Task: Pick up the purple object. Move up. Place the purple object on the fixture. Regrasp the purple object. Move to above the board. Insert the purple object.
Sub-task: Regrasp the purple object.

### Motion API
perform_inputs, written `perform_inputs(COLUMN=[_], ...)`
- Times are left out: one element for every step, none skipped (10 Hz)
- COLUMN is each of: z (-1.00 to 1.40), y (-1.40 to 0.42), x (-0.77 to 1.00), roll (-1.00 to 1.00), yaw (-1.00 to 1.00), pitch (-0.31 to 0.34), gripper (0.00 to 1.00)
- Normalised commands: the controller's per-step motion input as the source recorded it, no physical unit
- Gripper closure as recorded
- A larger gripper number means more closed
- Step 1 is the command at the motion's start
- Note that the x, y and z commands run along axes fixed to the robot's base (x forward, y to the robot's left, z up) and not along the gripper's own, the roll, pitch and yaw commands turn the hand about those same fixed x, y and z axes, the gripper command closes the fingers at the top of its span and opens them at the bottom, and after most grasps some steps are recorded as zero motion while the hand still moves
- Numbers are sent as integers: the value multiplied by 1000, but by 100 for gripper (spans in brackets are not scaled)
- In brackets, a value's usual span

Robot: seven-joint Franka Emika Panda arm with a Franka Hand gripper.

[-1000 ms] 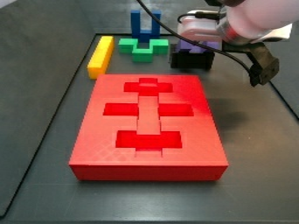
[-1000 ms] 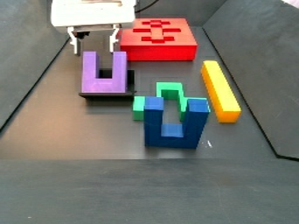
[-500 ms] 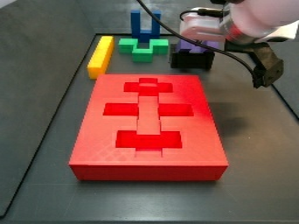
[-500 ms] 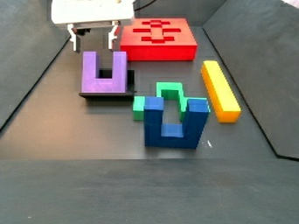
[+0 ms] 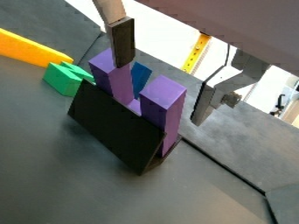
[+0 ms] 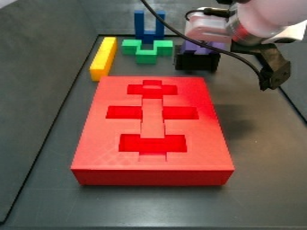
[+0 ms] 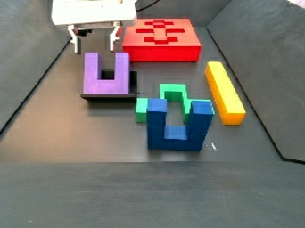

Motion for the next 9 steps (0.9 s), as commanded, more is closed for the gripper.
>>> perform_inputs(z=[-86,-126,-137,-151,-171,-217,-186,-140,-49], y=[117,151,160,146,80,0,0,0,0], x=[157,134,174,197,194,129,109,154,234], roll=[-26,0,0,0,17,117,126,86,0], yaw=[211,254,266,277,274,226,171,129,157], pitch=[3,0,0,0,0,0,17,49,74], gripper=[0,0,0,0,0,0,0,0,0])
